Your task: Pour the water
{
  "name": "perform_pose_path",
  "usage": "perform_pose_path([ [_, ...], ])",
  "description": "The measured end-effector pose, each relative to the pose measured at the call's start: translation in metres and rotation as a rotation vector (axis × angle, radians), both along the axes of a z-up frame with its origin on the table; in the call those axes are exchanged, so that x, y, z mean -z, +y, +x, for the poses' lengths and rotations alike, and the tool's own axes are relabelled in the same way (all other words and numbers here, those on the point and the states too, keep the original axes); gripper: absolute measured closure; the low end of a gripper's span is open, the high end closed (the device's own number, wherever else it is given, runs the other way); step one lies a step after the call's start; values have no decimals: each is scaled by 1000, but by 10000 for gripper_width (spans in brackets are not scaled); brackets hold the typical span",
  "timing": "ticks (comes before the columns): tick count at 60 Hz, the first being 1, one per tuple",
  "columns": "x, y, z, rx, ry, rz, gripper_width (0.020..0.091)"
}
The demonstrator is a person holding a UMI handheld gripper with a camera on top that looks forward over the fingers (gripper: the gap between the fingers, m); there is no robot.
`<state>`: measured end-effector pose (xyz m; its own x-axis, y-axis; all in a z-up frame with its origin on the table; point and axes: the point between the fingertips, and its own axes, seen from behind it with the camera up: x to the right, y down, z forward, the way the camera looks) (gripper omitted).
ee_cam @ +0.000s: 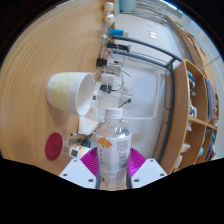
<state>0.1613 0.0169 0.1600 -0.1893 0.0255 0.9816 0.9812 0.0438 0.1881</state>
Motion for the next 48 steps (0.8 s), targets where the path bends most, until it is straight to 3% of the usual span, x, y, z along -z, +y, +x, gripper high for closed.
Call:
perform_pose_path([
  [14, 3, 13, -23, -50, -356, 20, 753],
  [29, 10, 20, -27, -35, -461, 13, 753],
  [39, 8, 17, -24, -29, -399, 10, 752],
  [48, -12, 9, -8, -7, -30, 13, 753],
])
